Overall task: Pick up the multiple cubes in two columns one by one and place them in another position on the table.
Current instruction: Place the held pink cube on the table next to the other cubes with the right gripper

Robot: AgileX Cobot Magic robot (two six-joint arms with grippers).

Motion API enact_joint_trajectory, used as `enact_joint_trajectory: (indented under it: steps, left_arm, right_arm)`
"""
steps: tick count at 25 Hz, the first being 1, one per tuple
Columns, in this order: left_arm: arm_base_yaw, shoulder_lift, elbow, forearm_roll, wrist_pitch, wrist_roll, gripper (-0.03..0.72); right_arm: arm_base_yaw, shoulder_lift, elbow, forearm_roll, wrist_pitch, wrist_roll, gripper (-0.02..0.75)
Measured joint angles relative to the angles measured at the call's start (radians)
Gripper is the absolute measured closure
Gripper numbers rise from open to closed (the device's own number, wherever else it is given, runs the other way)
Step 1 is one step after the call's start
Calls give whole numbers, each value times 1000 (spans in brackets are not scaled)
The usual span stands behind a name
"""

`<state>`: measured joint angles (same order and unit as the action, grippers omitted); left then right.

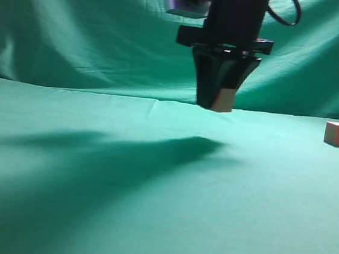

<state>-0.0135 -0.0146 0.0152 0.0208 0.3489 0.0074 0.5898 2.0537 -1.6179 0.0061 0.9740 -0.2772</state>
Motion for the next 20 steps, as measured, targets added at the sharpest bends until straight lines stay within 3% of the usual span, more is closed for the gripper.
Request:
enact_joint_trajectory:
  steps: [10, 20]
  left_arm:
    - [0, 0, 0, 0, 0, 0, 688]
    - [0, 0, 0, 0, 0, 0, 688]
  right_arm:
    - [17, 90, -56, -98, 6, 75, 455]
    - [17, 116, -64, -90, -33, 81, 455]
